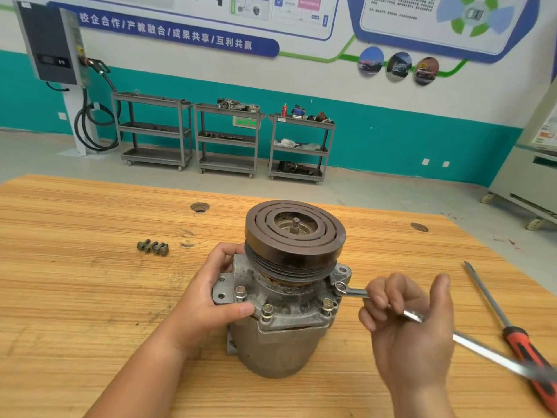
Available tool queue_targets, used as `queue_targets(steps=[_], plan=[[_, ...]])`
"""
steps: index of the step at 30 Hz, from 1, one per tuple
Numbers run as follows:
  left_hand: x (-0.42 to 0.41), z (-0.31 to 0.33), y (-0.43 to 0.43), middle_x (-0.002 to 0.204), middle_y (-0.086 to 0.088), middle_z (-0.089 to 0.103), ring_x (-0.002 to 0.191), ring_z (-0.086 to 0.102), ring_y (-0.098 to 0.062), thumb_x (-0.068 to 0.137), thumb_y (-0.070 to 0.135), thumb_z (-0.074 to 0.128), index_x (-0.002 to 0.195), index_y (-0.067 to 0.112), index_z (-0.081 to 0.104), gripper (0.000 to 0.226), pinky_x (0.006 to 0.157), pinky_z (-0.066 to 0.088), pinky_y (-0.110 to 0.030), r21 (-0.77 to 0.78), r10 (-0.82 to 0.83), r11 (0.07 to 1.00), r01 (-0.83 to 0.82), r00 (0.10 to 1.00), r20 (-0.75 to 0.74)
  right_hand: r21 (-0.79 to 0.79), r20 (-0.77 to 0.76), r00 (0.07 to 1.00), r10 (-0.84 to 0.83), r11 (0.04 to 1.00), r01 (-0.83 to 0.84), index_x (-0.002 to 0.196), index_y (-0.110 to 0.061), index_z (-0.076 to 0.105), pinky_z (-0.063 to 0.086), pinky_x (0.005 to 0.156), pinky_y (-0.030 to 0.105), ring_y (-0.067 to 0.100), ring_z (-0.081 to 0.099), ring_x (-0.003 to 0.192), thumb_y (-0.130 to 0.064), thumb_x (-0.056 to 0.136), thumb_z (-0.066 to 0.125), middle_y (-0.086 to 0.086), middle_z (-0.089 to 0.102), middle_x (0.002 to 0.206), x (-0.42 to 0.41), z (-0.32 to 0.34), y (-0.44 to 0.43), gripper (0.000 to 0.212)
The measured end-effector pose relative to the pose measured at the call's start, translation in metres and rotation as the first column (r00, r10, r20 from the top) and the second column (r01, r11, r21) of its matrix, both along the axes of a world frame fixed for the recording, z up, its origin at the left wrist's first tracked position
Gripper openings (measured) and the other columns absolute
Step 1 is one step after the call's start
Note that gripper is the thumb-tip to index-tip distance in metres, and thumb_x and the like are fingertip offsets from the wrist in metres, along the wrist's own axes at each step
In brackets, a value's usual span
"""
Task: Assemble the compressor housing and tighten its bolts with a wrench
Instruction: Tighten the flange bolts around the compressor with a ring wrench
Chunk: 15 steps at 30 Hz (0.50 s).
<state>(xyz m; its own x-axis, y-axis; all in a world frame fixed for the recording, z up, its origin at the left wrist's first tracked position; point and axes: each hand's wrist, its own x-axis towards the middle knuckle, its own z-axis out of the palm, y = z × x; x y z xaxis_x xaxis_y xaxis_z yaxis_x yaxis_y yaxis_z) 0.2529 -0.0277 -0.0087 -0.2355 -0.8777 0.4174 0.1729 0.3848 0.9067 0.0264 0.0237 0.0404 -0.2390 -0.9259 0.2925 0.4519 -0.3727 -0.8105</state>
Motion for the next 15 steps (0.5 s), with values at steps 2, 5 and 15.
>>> queue_targets(steps=[2, 5, 15], plan=[[0.000, -0.001, 0.000, 0.106, 0.011, 0.066, 0.097, 0.067, -0.015, 0.056, 0.025, 0.076, 0.117, 0.018, 0.046, 0.068, 0.074, 0.054, -0.024, -0.005, -0.001, 1.000, 0.001, 1.000, 0.002, -0.017, -0.084, 0.989, -0.119, 0.993, 0.118, 0.042, -0.018, 0.049, 0.033, 0.040, 0.014, 0.008, 0.037, 0.044, -0.045, 0.074, 0.051, -0.006, 0.049, 0.050, 0.015, -0.012, 0.014, 0.042], [0.000, -0.001, -0.001, 0.106, 0.010, 0.066, 0.097, 0.067, -0.016, 0.057, 0.025, 0.076, 0.117, 0.019, 0.046, 0.067, 0.074, 0.055, -0.025, -0.004, 0.001, 1.000, -0.001, 1.000, -0.001, -0.198, -0.498, 0.808, -0.314, 0.949, 0.247, 0.064, -0.020, 0.047, 0.038, 0.057, 0.013, 0.006, 0.047, 0.060, -0.035, 0.069, 0.060, -0.009, 0.058, 0.074, 0.038, -0.027, 0.028, 0.021], [0.000, 0.000, -0.002, 0.106, 0.013, 0.066, 0.097, 0.067, -0.012, 0.056, 0.026, 0.077, 0.116, 0.017, 0.045, 0.069, 0.075, 0.053, -0.023, -0.013, -0.002, 1.000, 0.003, 1.000, 0.005, -0.204, -0.124, 0.986, -0.108, 0.976, 0.081, 0.039, -0.024, 0.048, 0.035, 0.053, 0.015, 0.009, 0.041, 0.048, -0.058, 0.052, 0.068, -0.004, 0.052, 0.052, 0.000, 0.022, 0.029, 0.042]])
